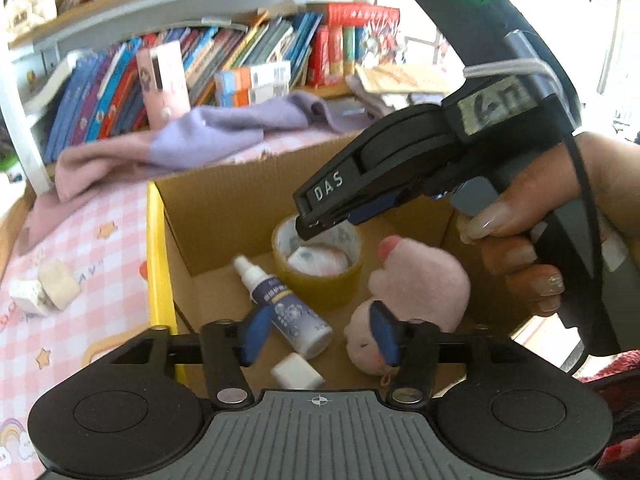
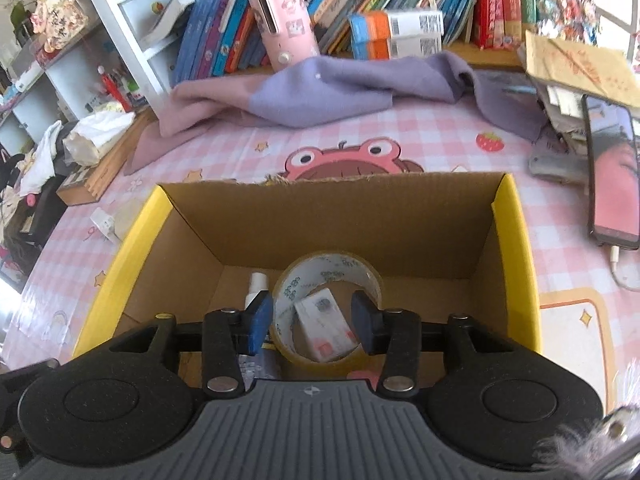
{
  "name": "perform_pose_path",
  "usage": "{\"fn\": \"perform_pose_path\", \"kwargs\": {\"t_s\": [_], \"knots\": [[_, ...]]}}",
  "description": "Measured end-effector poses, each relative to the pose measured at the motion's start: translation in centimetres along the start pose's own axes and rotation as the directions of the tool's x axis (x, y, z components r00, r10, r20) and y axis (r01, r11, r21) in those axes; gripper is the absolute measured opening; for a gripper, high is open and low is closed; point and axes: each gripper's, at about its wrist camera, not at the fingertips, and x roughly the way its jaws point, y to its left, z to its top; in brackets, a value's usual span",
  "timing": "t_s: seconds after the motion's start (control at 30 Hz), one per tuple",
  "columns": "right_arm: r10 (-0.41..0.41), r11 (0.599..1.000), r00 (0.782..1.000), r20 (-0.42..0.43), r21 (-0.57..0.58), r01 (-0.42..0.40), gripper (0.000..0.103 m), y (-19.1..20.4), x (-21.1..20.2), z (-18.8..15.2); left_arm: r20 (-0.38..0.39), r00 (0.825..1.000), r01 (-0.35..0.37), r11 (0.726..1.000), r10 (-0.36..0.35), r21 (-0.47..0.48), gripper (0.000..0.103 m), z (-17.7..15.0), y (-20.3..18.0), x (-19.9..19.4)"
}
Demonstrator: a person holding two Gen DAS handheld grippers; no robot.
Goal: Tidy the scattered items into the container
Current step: 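Open the right tool over the box while the left tool releases the plug adapter, then raise both open tools and move them toward the white foam blocks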
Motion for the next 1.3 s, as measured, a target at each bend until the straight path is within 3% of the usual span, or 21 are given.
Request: {"fn": "perform_pose_path", "kwargs": {"t_s": [0.1, 0.33, 0.63, 0.97, 1.3], "knots": [[-0.001, 1.000, 1.000, 0.020, 0.002, 0.001, 0.042, 0.3, -1.0, -0.5, 0.030, 1.000, -0.004, 1.000, 0.004, 0.007, 0.061, -0.3, -0.2, -0.9], [-0.002, 1.000, 0.996, 0.091, -0.015, 0.004, 0.043, 1.4, -4.4, -2.3, 0.132, 0.991, -0.037, 0.999, 0.037, -0.001, 0.083, -0.6, 0.4, -3.9], [-0.064, 0.997, 0.970, 0.233, -0.031, 0.073, 0.048, 3.3, -9.8, -6.1, 0.230, 0.972, -0.038, 0.999, 0.040, -0.013, 0.088, -2.0, 2.1, -7.8], [-0.184, 0.983, 0.929, 0.320, 0.064, 0.172, 0.051, 6.7, -13.2, -10.7, 0.256, 0.967, 0.003, 1.000, -0.009, 0.025, 0.089, -5.7, 3.6, -11.6], [-0.271, 0.963, 0.905, 0.329, 0.107, 0.249, 0.053, 12.7, -15.5, -15.8, 0.241, 0.970, 0.043, 0.999, -0.045, 0.011, 0.095, -9.7, 6.4, -15.9]]}}
